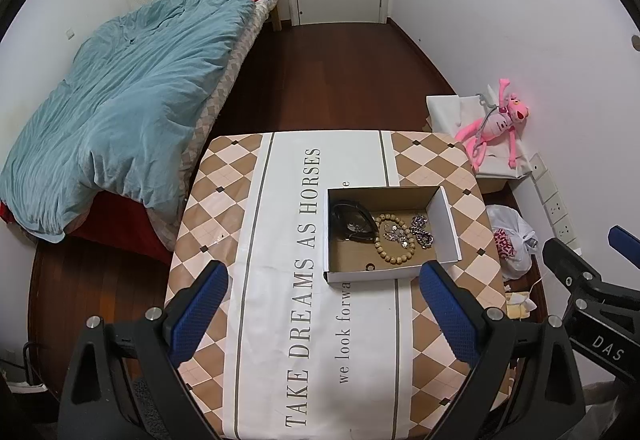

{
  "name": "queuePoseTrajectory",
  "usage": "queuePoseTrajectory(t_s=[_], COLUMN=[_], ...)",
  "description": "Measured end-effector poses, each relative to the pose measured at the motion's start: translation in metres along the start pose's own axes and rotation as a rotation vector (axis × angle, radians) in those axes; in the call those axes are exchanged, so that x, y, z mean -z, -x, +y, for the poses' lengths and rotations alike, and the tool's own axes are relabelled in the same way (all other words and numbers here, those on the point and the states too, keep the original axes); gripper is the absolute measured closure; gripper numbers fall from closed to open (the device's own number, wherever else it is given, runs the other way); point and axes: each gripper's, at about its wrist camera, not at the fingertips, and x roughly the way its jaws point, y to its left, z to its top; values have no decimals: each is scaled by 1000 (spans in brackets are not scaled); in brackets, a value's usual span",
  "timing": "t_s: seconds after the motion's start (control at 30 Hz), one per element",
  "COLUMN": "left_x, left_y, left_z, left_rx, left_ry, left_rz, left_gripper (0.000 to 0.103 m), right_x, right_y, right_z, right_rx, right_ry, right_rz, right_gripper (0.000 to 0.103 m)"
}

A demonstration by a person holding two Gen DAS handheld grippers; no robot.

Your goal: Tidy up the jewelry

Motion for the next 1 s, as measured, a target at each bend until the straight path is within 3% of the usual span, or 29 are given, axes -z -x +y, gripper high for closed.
queuePoseTrajectory(t_s=[1.0], left_x=[-3], left_y=[7], left_z=[2], left_rx=[-6], left_ry=[5], left_rz=[-6], left_gripper=[5], right_x=[-2], right_y=[5], right_z=[3], right_rx=[-2], right_ry=[4], right_rz=[2], right_gripper=[0])
